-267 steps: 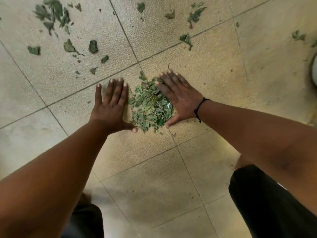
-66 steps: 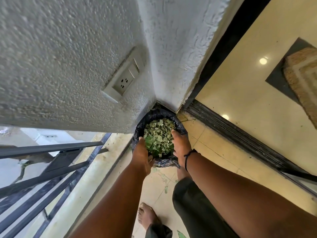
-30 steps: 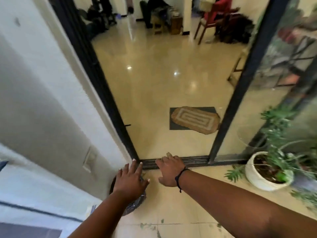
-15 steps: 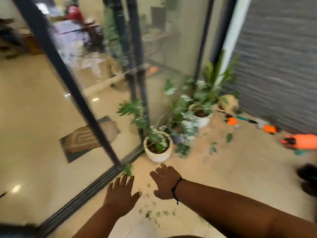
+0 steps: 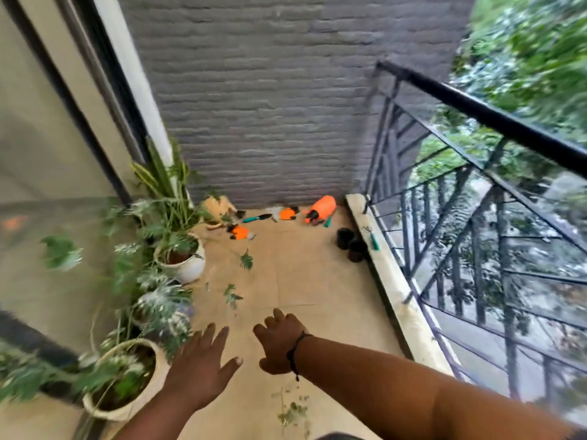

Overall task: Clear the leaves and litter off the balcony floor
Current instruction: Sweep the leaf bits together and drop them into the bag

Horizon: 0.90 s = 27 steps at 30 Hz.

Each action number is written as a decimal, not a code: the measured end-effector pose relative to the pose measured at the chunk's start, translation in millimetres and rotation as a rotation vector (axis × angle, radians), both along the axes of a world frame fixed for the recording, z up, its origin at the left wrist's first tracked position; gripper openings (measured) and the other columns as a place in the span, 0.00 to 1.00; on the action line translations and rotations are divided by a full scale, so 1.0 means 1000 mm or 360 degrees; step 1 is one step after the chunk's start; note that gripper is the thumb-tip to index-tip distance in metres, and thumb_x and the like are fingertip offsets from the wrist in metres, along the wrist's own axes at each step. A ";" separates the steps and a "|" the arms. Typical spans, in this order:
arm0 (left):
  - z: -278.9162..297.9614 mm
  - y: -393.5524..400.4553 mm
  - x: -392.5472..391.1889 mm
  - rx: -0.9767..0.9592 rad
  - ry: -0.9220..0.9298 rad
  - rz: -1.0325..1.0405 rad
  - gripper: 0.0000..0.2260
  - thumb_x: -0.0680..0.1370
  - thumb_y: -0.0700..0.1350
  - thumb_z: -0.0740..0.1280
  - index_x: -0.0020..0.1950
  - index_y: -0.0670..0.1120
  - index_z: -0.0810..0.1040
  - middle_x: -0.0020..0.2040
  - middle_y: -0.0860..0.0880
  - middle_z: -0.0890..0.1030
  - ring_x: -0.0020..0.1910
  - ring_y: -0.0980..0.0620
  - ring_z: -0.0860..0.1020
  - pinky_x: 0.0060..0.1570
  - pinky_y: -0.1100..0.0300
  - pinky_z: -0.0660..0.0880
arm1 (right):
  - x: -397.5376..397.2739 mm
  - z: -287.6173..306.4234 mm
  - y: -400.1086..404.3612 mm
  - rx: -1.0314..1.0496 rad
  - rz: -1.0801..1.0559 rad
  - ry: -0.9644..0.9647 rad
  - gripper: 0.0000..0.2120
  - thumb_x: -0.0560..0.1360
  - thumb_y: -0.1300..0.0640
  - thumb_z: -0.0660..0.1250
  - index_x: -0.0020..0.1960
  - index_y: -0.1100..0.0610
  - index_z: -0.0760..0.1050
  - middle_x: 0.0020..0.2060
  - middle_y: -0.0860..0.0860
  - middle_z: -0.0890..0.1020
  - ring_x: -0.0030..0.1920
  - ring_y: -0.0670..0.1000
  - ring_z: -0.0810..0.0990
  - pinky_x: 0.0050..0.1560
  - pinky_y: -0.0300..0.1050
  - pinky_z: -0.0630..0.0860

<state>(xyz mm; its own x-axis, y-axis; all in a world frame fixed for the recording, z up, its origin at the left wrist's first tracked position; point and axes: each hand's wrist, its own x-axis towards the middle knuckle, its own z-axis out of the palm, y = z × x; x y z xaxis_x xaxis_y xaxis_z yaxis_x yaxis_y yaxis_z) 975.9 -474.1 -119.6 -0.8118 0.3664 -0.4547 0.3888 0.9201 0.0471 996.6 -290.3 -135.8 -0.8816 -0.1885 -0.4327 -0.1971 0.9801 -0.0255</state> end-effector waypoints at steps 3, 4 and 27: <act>0.003 0.005 0.001 0.0002 -0.0015 -0.0178 0.34 0.81 0.67 0.50 0.81 0.54 0.44 0.82 0.48 0.43 0.80 0.44 0.47 0.77 0.47 0.47 | 0.018 0.004 0.002 0.0047 -0.0167 0.0021 0.33 0.77 0.43 0.64 0.76 0.57 0.58 0.73 0.61 0.64 0.76 0.63 0.55 0.69 0.60 0.62; 0.006 0.002 0.005 0.0002 -0.0010 -0.0250 0.34 0.81 0.67 0.50 0.81 0.55 0.44 0.82 0.48 0.43 0.80 0.45 0.47 0.77 0.47 0.47 | 0.025 0.006 -0.001 0.0057 -0.0228 0.0020 0.33 0.77 0.43 0.64 0.76 0.58 0.58 0.72 0.61 0.65 0.76 0.63 0.56 0.69 0.60 0.63; -0.009 -0.005 0.153 -0.0130 -0.0104 -0.1084 0.33 0.83 0.62 0.51 0.82 0.50 0.43 0.82 0.48 0.47 0.80 0.44 0.48 0.76 0.46 0.46 | 0.289 0.038 -0.034 0.0038 -0.1278 0.0197 0.13 0.81 0.47 0.59 0.55 0.56 0.76 0.52 0.55 0.82 0.54 0.59 0.79 0.58 0.48 0.68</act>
